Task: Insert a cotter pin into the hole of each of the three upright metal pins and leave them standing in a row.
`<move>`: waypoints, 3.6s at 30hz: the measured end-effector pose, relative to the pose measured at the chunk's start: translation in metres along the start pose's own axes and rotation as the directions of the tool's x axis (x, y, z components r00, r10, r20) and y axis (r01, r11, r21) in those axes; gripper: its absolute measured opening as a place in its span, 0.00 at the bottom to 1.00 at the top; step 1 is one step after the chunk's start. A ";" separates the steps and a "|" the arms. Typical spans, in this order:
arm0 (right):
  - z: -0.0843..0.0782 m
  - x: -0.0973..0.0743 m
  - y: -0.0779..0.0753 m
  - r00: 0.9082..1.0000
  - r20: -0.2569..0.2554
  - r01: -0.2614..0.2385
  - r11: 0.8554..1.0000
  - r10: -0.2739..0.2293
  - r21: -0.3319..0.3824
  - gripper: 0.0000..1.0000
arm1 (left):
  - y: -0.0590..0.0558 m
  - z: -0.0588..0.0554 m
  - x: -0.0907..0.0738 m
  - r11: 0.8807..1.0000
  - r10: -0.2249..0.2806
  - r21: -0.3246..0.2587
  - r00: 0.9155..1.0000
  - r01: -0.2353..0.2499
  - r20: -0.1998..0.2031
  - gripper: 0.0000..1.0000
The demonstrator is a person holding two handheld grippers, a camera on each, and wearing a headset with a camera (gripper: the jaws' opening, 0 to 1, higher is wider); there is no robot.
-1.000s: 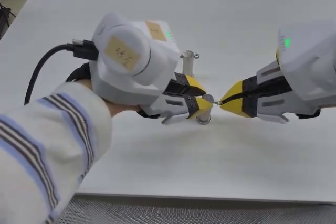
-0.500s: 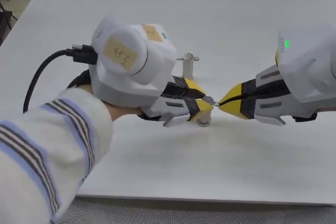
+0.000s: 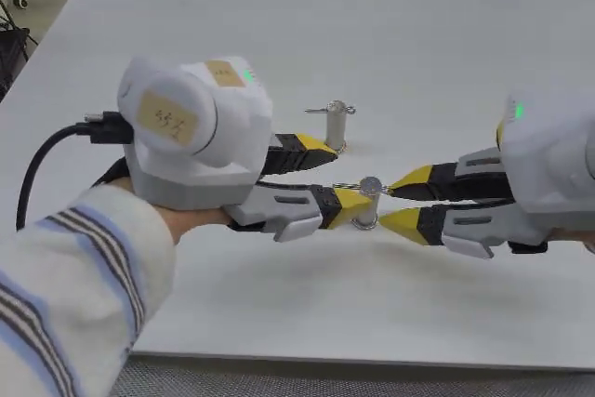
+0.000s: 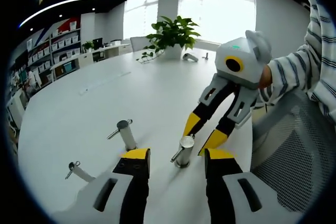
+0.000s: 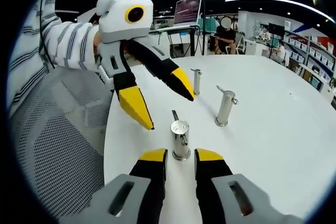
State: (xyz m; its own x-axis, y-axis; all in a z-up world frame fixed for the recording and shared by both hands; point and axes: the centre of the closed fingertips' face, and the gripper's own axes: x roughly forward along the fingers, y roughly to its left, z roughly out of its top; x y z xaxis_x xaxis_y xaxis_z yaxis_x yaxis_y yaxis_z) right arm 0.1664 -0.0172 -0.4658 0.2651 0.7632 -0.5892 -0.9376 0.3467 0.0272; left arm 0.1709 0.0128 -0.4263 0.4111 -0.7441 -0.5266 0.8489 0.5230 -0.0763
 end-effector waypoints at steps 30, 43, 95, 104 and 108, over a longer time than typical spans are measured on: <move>0.008 0.030 0.006 0.991 0.114 -0.072 0.996 0.066 0.049 0.11 | -0.002 -0.036 -0.021 0.980 0.081 -0.181 0.997 -0.080 0.002 0.99; 0.018 0.022 0.002 0.990 0.129 -0.055 0.998 0.060 -0.038 0.08 | -0.004 -0.037 -0.022 0.975 0.093 -0.202 0.996 -0.092 -0.003 0.99; -0.017 -0.015 -0.113 0.989 0.142 0.046 0.999 -0.042 -0.019 0.09 | -0.005 -0.046 -0.035 0.962 0.114 -0.241 0.992 -0.125 -0.059 0.99; -0.007 -0.020 -0.110 0.985 0.162 0.059 0.998 -0.055 -0.023 0.20 | -0.003 -0.043 -0.038 0.961 0.127 -0.241 0.990 -0.136 -0.054 0.99; 0.005 -0.032 -0.108 0.980 0.181 0.083 0.996 -0.080 -0.011 0.33 | 0.003 -0.039 -0.042 0.958 0.148 -0.242 0.988 -0.153 -0.041 0.99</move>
State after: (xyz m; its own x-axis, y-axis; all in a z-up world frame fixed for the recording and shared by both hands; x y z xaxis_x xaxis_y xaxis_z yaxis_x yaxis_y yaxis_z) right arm 0.2606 -0.0766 -0.4464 0.3758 0.8191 -0.4334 -0.9146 0.4032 -0.0309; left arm 0.1430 0.0614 -0.4377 0.5183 -0.6410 -0.5661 0.6700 0.7157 -0.1970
